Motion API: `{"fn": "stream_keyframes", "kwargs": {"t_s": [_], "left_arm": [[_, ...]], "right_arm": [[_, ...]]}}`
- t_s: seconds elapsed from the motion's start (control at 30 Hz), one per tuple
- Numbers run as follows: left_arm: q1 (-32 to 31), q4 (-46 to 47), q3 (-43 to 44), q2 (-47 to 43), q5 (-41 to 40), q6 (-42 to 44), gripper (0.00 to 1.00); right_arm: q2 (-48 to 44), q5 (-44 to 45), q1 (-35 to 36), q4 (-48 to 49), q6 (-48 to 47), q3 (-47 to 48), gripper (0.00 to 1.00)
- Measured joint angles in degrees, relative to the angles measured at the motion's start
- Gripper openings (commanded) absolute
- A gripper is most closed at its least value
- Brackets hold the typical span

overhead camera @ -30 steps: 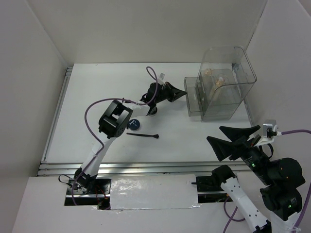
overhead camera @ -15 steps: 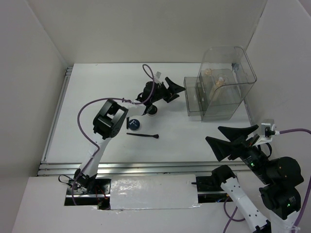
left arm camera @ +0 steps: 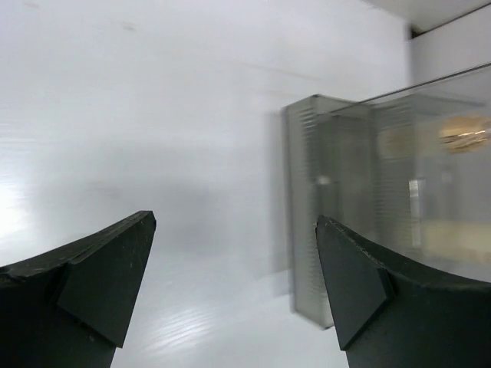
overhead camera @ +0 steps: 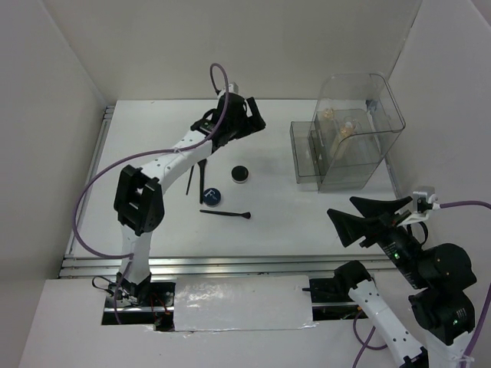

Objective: Organize the makeup

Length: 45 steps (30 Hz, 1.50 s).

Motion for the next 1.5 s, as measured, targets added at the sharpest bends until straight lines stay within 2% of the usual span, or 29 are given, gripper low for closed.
{"fn": "stream_keyframes", "kwargs": {"t_s": [0.07, 0.2, 0.4, 0.57, 0.87, 1.1, 1.2, 1.27, 1.3, 1.33, 1.43, 1.5], "left_arm": [[-0.3, -7.8, 2.1, -1.9, -5.1, 3.9, 0.99], [-0.6, -17.7, 3.8, -1.5, -10.3, 9.8, 0.99], [-0.7, -24.2, -1.1, 2.0, -12.7, 14.4, 0.99], [-1.0, -24.9, -4.9, 4.6, -11.6, 17.4, 0.99], [-2.4, -21.4, -5.2, 5.4, -7.6, 19.1, 0.99], [-3.4, -21.6, -1.1, 9.5, -7.6, 19.2, 0.99], [-3.7, -21.7, -0.9, 11.3, -7.6, 19.1, 0.88], [-3.7, -21.7, -0.9, 12.1, -7.9, 19.5, 0.62], [-3.8, -21.8, -0.8, 12.2, -8.0, 19.6, 0.36], [-3.8, -21.9, -0.5, 12.2, -7.7, 19.7, 0.27], [-4.0, -22.0, -0.3, 12.3, -7.8, 20.1, 0.14], [-4.3, -22.6, 0.0, 12.3, -8.1, 20.2, 0.12]], "right_arm": [[0.4, 1.7, 0.0, -1.2, -0.7, 0.4, 1.00], [0.7, 3.3, 0.0, -2.8, -1.7, 1.2, 1.00], [0.7, 2.1, 0.0, -2.9, -2.0, 1.2, 1.00], [0.7, 0.3, 0.0, -3.1, -2.0, 0.1, 1.00], [0.7, -0.9, 0.0, -3.5, -2.0, -0.5, 1.00], [0.7, -1.2, 0.0, -3.7, -2.0, -1.5, 1.00], [0.7, -1.2, 0.0, -3.8, -2.0, -1.5, 1.00], [0.7, -1.2, 0.0, -3.9, -2.1, -1.5, 1.00], [0.7, -1.2, 0.0, -4.0, -2.1, -1.5, 1.00], [0.7, -1.2, 0.0, -4.1, -2.1, -1.5, 1.00], [0.6, -1.2, 0.0, -4.2, -2.1, -1.5, 1.00], [0.6, -1.2, 0.0, -4.2, -2.1, -1.5, 1.00]]}}
